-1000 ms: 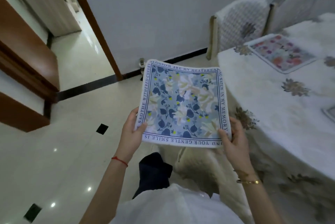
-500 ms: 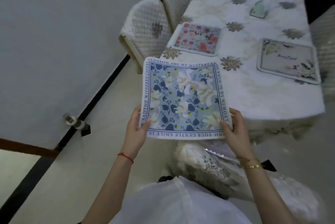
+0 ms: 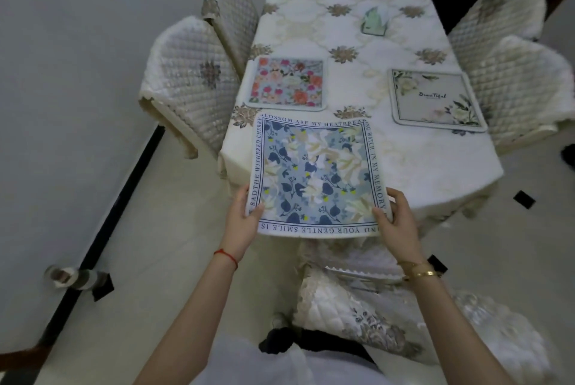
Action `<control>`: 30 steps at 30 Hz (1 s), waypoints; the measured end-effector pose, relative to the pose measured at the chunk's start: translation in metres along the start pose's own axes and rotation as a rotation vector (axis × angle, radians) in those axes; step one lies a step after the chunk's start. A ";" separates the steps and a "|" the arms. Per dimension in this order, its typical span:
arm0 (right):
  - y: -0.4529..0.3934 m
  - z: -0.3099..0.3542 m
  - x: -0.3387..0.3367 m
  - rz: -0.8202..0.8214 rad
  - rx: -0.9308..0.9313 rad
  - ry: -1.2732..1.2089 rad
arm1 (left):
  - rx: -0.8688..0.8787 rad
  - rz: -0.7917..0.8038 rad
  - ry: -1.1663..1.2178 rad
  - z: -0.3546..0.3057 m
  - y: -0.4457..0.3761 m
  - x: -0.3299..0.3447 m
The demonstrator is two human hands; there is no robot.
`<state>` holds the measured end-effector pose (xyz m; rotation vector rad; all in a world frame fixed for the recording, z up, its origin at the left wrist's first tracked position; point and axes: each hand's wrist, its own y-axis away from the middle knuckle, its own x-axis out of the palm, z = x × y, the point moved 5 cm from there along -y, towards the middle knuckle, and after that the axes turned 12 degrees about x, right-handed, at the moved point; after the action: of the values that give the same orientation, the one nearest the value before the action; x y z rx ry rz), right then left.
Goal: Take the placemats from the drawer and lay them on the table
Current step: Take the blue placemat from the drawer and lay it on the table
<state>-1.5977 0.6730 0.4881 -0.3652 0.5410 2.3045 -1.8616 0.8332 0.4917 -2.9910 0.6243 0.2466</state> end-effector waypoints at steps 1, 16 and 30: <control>-0.007 -0.001 -0.001 -0.010 0.012 0.006 | -0.003 0.011 -0.006 0.001 -0.008 0.005; -0.132 -0.031 -0.037 -0.091 0.089 0.113 | -0.081 0.057 -0.062 0.028 -0.107 0.113; -0.184 -0.078 -0.050 -0.073 0.157 0.115 | -0.166 0.147 -0.129 0.087 -0.142 0.169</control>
<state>-1.4241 0.7249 0.3898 -0.4354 0.7484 2.1642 -1.6639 0.9062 0.3833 -3.0544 0.8499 0.5204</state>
